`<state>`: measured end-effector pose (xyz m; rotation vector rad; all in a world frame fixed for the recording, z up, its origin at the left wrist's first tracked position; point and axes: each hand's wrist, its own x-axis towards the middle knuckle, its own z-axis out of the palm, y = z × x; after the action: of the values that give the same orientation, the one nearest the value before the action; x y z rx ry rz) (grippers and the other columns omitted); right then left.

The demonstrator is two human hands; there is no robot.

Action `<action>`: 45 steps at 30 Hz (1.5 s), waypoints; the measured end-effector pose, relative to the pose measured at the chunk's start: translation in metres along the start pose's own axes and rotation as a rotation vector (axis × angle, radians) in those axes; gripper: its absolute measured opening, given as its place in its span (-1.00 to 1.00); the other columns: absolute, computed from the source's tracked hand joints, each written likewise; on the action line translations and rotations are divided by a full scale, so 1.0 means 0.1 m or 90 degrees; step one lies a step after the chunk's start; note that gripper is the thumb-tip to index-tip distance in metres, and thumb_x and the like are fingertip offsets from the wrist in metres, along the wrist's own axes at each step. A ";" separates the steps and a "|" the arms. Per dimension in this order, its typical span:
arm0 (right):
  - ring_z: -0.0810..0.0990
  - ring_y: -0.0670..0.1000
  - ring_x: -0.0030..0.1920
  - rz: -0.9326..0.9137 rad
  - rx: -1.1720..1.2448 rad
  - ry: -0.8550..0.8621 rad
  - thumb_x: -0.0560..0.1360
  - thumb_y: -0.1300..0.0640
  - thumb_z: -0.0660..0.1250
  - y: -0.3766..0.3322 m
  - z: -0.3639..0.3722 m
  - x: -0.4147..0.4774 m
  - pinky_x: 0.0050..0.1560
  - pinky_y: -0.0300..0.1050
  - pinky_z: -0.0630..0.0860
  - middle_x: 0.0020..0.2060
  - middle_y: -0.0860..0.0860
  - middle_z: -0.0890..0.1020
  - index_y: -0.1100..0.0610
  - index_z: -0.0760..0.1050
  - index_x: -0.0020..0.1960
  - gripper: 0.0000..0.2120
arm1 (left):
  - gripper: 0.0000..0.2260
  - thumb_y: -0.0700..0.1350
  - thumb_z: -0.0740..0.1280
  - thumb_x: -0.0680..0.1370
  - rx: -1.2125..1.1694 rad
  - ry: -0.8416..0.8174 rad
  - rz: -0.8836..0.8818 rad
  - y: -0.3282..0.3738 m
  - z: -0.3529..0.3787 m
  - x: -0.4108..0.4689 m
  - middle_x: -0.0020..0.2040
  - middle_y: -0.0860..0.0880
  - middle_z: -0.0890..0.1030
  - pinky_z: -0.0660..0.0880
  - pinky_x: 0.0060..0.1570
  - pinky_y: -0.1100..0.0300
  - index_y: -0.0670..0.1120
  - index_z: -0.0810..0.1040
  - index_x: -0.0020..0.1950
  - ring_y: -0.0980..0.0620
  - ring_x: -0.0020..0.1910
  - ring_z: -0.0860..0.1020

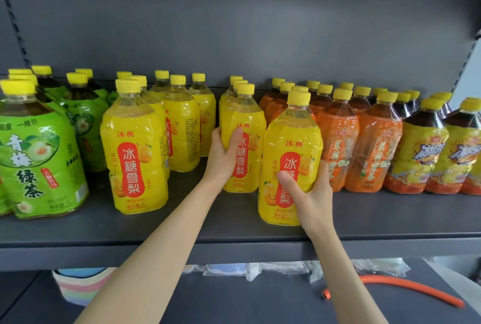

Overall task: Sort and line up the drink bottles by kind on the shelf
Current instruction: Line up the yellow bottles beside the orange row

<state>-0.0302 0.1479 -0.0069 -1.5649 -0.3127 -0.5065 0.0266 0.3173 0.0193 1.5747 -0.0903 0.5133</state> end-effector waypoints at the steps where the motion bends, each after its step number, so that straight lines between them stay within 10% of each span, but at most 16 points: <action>1: 0.62 -0.29 -0.05 -0.001 -0.001 0.000 0.23 -0.13 0.46 0.00 0.00 0.00 -0.21 -0.40 0.54 -0.01 -0.20 0.60 -0.06 0.31 0.22 -0.37 | -0.56 0.10 0.15 0.59 0.002 0.006 0.002 0.00 0.02 0.01 0.17 0.07 0.45 0.42 -0.16 0.40 -0.02 0.22 0.43 0.15 0.08 0.46; 11: 0.60 -0.33 -0.07 0.011 -0.005 -0.006 0.25 -0.15 0.53 0.00 0.00 0.01 -0.24 -0.43 0.52 -0.03 -0.24 0.58 -0.14 0.32 0.10 -0.46 | -0.35 0.32 0.16 0.41 0.038 0.082 0.054 -0.11 0.09 0.02 0.27 -0.06 0.49 0.48 0.21 -0.02 -0.02 0.28 0.38 -0.02 0.22 0.49; 27: 0.62 -0.26 -0.08 0.005 -0.043 -0.001 0.23 -0.14 0.46 -0.02 0.00 -0.02 -0.20 -0.39 0.56 -0.02 -0.22 0.57 -0.02 0.30 0.21 -0.37 | -0.53 0.13 0.13 0.58 0.090 0.048 0.039 -0.01 -0.17 -0.31 0.28 0.03 0.46 0.39 0.05 0.39 -0.05 0.28 0.42 0.09 0.24 0.45; 33: 0.62 -0.15 -0.02 0.008 -0.042 -0.044 0.23 -0.16 0.44 -0.10 0.21 -0.10 -0.11 -0.27 0.60 0.02 -0.21 0.57 -0.03 0.29 0.26 -0.33 | -0.70 -0.02 0.33 0.53 0.257 0.257 0.239 0.01 -0.67 -0.84 0.09 -0.02 0.53 0.45 -0.07 0.41 -0.13 0.45 0.20 0.09 0.07 0.51; 38: 0.61 -0.05 0.08 0.016 -0.041 -0.085 0.21 -0.23 0.43 -0.13 0.60 -0.19 0.05 -0.06 0.60 0.14 -0.05 0.57 -0.06 0.25 0.27 -0.28 | -0.39 0.09 0.44 0.40 0.321 0.457 0.287 0.07 -1.11 -0.83 0.20 -0.22 0.38 0.32 0.16 0.26 -0.24 0.33 0.27 -0.11 0.19 0.38; 45: 0.55 -0.23 0.07 -0.010 -0.051 -0.083 0.26 -0.23 0.38 -0.20 1.22 -0.28 0.01 -0.28 0.54 0.10 -0.24 0.49 0.03 0.10 0.45 -0.11 | -0.07 0.16 0.48 0.28 0.095 0.191 0.006 0.18 -1.67 -0.49 0.40 -0.03 0.35 0.43 0.15 0.11 0.00 0.07 0.52 -0.02 0.32 0.41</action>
<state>-0.0487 0.2734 -0.0032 -1.6782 -0.4091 -0.4343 -0.0680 0.4649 0.0148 1.6251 0.1725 0.7720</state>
